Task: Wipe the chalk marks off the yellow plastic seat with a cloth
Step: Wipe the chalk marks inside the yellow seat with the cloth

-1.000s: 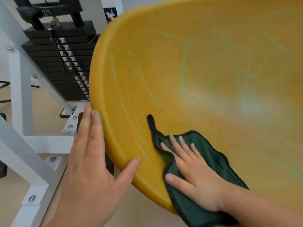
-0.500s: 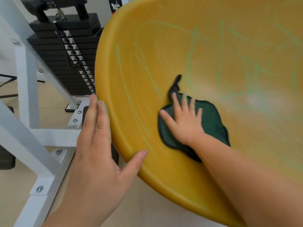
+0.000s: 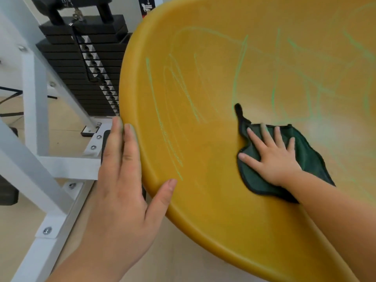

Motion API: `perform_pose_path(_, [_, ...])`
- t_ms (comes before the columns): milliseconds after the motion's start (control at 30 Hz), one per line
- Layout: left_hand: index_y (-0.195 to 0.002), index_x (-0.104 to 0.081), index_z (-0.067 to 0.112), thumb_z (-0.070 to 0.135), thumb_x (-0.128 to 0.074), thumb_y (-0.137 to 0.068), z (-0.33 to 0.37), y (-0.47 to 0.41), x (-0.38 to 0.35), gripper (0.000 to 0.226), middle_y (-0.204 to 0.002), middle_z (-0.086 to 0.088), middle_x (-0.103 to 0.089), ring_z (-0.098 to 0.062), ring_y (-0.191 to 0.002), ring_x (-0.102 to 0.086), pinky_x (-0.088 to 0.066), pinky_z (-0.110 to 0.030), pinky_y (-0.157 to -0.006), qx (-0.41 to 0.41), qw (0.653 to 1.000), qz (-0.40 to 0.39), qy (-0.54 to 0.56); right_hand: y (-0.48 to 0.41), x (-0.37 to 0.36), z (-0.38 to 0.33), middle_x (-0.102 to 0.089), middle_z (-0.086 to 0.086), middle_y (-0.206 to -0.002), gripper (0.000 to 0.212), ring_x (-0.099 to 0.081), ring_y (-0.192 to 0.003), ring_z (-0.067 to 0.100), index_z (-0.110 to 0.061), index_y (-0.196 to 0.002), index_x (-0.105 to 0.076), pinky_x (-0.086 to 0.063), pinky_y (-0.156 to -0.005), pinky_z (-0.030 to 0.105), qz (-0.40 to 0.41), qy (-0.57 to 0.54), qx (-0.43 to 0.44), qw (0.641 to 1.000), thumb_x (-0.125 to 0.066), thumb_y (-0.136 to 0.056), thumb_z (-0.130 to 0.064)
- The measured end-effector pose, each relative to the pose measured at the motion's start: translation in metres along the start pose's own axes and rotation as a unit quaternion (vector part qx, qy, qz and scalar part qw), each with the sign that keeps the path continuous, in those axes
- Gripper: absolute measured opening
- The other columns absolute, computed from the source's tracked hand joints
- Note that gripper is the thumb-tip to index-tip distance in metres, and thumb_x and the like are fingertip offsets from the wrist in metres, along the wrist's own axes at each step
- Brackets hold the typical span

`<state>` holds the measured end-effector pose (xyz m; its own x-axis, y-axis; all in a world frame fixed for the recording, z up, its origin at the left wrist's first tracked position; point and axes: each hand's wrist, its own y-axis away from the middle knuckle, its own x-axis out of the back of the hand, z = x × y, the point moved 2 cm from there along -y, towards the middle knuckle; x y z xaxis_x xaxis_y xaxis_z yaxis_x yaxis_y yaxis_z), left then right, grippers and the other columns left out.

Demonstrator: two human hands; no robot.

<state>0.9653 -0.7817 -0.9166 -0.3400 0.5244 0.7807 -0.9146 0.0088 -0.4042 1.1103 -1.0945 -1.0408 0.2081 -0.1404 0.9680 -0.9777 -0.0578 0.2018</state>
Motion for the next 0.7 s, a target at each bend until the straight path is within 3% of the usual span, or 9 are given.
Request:
perform_pose_path(67, [-0.156, 0.008, 0.028, 0.06, -0.045, -0.088, 0.002, 0.0, -0.003, 0.092, -0.163, 0.016, 0.014, -0.002, -0.149, 0.008, -0.012, -0.034, -0.116, 0.002, 1.0, 0.003, -0.009, -0.021, 0.004, -0.029, 0.022, 0.0, -0.171, 0.103, 0.021, -0.156, 0.039, -0.048, -0.158, 0.017, 0.007, -0.121, 0.07, 0.016, -0.057, -0.06, 0.996, 0.004, -0.07, -0.1])
perform_pose_path(133, [-0.157, 0.007, 0.025, 0.057, -0.047, -0.088, 0.005, 0.0, -0.005, 0.093, -0.163, 0.015, 0.015, 0.0, -0.148, 0.008, -0.012, -0.033, -0.115, 0.008, 1.0, 0.008, -0.006, -0.024, 0.009, -0.078, 0.021, 0.002, -0.171, 0.103, 0.02, -0.156, 0.04, -0.041, -0.161, 0.016, 0.007, -0.121, 0.07, 0.023, -0.127, -0.051, 0.99, 0.001, -0.074, -0.095])
perform_pose_path(267, [-0.158, 0.001, 0.018, 0.053, -0.049, -0.089, 0.007, -0.003, -0.006, 0.092, -0.164, 0.01, 0.01, -0.001, -0.149, 0.007, -0.002, -0.012, -0.116, 0.015, 1.0, 0.011, -0.001, 0.027, 0.016, -0.16, 0.027, -0.009, -0.169, 0.091, 0.027, -0.155, 0.027, -0.044, -0.159, 0.015, 0.014, -0.124, 0.059, 0.029, -0.246, 0.126, 0.961, -0.005, -0.084, -0.089])
perform_pose_path(367, [-0.158, -0.004, 0.017, 0.054, -0.048, -0.09, 0.006, -0.004, -0.004, 0.089, -0.165, 0.009, 0.006, -0.003, -0.15, 0.003, -0.002, -0.012, -0.116, 0.015, 1.0, 0.017, 0.0, 0.077, 0.016, -0.159, 0.034, -0.021, -0.164, 0.078, 0.035, -0.151, 0.012, -0.054, -0.154, 0.018, 0.017, -0.125, 0.048, -0.005, -0.26, 0.257, 0.931, -0.011, -0.088, -0.085])
perform_pose_path(467, [-0.157, 0.004, 0.024, 0.057, -0.049, -0.087, 0.006, -0.003, -0.003, 0.094, -0.163, 0.016, 0.014, 0.001, -0.148, 0.007, -0.009, -0.021, -0.115, 0.006, 1.0, 0.002, 0.009, 0.091, 0.004, -0.114, 0.035, -0.027, -0.161, 0.075, 0.034, -0.151, 0.007, -0.057, -0.154, 0.017, 0.016, -0.125, 0.045, -0.045, -0.173, 0.312, 0.933, -0.01, -0.09, -0.085])
perform_pose_path(567, [-0.155, 0.013, 0.031, 0.062, -0.053, -0.083, 0.007, -0.002, 0.0, 0.103, -0.16, 0.022, 0.022, 0.004, -0.147, 0.011, -0.011, -0.033, -0.107, 0.005, 1.0, -0.021, 0.01, 0.051, -0.006, -0.062, 0.037, -0.021, -0.162, 0.086, 0.035, -0.152, 0.015, -0.059, -0.149, 0.027, 0.008, -0.125, 0.057, -0.026, -0.038, 0.236, 0.971, 0.004, -0.075, -0.098])
perform_pose_path(700, [-0.151, 0.018, 0.04, 0.066, -0.052, -0.08, 0.008, -0.001, 0.004, 0.103, -0.156, 0.029, 0.026, 0.01, -0.143, 0.015, -0.007, -0.03, -0.105, 0.011, 0.999, -0.024, 0.018, -0.022, 0.005, -0.028, 0.028, -0.008, -0.168, 0.097, 0.026, -0.155, 0.028, -0.056, -0.15, 0.026, 0.008, -0.124, 0.064, 0.021, -0.041, 0.04, 0.998, 0.006, -0.067, -0.103])
